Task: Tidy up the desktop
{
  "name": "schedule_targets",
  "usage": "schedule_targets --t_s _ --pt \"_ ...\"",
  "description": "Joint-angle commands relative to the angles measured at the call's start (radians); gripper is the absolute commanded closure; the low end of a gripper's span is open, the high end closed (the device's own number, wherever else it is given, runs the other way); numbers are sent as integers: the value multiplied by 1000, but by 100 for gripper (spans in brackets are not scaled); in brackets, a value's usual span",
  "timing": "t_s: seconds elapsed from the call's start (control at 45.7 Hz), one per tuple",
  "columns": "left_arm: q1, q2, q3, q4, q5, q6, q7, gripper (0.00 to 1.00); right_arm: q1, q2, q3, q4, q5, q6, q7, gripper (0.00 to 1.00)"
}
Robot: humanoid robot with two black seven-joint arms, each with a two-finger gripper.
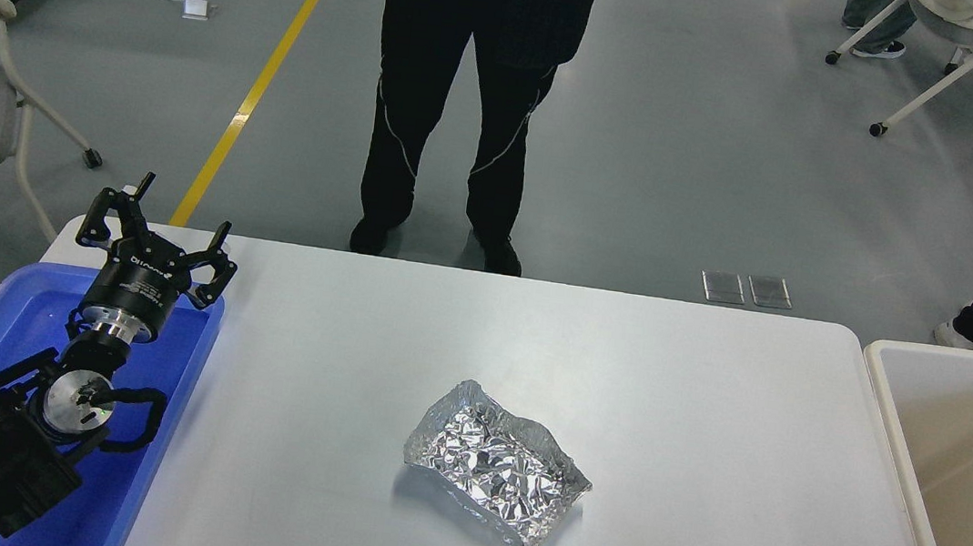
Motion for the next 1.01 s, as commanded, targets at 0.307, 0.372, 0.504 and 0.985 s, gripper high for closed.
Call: schedule_targets --t_s 0.307,0.372,0.504,0.985 --pt "0 0 0 0 0 0 0 0 138 -156 102 195 9 -15 -7 1" --pt "0 0 0 0 0 1 0 0 181 -236 148 289 9 -15 -7 1" --pt "0 0 0 0 0 1 0 0 258 -384 241 485 9 -20 -2 1" --pt "0 0 0 0 0 1 0 0 344 -402 846 789 12 51 0 1"
